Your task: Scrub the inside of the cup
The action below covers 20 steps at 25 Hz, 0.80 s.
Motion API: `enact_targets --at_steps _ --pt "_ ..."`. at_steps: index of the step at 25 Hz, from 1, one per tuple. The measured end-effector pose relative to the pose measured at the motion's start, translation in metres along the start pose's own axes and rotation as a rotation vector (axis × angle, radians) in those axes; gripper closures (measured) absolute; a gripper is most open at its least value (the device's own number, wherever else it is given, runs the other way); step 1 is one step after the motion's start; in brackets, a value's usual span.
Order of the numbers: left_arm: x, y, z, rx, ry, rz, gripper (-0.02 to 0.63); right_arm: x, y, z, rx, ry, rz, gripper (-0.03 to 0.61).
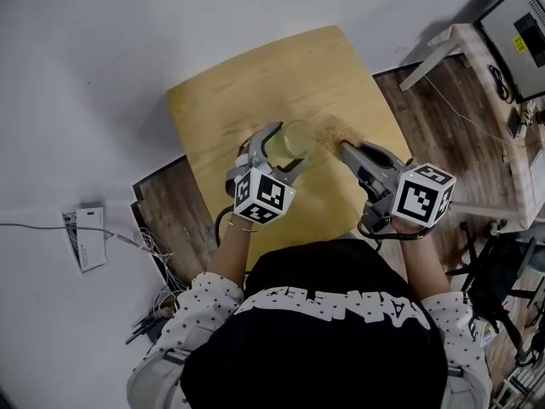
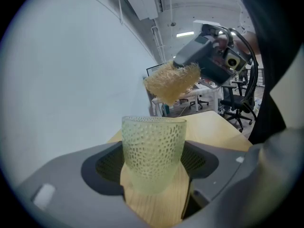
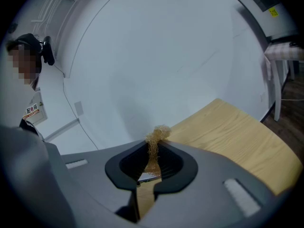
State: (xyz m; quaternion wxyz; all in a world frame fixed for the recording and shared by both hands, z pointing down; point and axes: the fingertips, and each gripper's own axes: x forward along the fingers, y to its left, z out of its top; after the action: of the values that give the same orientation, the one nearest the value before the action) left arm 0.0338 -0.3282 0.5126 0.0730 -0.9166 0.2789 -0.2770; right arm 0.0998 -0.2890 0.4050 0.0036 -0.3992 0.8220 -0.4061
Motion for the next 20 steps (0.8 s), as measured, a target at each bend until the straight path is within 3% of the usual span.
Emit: enact_targets --at_steps 14,20 --pt "0.025 0.025 -0.035 -0.178 -0.075 0.021 0.25 0.023 -0.016 -0.005 0.024 0.018 -0.076 0.523" --pt "0.034 0.019 -0.048 -0.187 -0.058 0.008 0.25 0.025 -0.021 -0.008 0.025 0.021 -0.087 0.523"
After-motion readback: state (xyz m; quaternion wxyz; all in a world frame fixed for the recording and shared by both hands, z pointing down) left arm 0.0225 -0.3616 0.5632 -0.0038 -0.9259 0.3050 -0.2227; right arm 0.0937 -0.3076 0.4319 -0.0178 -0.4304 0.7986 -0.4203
